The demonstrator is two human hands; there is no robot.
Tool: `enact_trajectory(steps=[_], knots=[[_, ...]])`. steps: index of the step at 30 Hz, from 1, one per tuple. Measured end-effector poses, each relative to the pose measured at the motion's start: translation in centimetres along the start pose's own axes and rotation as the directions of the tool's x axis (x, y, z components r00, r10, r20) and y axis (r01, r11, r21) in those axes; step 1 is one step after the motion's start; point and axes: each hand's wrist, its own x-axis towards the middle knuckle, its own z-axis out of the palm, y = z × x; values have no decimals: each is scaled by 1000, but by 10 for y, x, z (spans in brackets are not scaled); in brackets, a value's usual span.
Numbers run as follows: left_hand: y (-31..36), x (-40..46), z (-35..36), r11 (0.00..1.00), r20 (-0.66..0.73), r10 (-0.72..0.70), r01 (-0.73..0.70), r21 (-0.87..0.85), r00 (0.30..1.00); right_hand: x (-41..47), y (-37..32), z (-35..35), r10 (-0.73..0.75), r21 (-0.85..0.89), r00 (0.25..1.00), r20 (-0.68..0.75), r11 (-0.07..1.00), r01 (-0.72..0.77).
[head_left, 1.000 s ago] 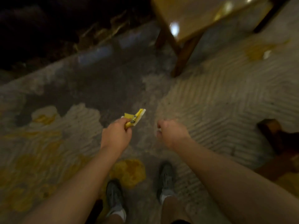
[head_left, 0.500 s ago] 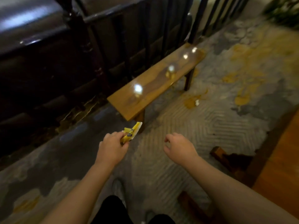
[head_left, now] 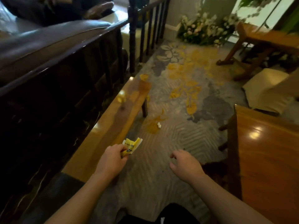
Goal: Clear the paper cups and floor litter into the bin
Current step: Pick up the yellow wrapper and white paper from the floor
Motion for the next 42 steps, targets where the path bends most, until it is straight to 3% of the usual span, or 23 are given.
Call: enact_trajectory(steps=[5, 12, 19, 25, 30, 34, 37, 42], knots=[[31, 94, 7, 995, 90, 90, -93, 39, 992, 51, 28, -20, 99, 69, 994, -44, 993, -96], [77, 233, 61, 990, 161, 98, -112, 83, 982, 162, 106, -35, 107, 115, 993, -53, 988, -100], [121, 358, 117, 985, 149, 18, -43, 168, 989, 297, 198, -49, 86, 121, 995, 46, 989, -91], [122, 452, 177, 982, 220, -38, -4, 187, 975, 406, 245, -22, 104, 119, 979, 178, 985, -126], [68, 536, 267, 972, 310, -92, 18, 233, 946, 504, 277, 62, 204, 141, 951, 233, 960, -241], [0, 587, 346, 944, 392, -75, -62, 325, 917, 572, 300, 151, 276, 153, 932, 234, 936, -316], [-72, 618, 422, 909, 448, -76, -123, 398, 891, 629, 318, 249, 289, 130, 914, 285, 933, -335], [-139, 644, 497, 897, 458, -58, -155, 413, 887, 697, 341, 344, 303, 65, 903, 303, 939, -337]])
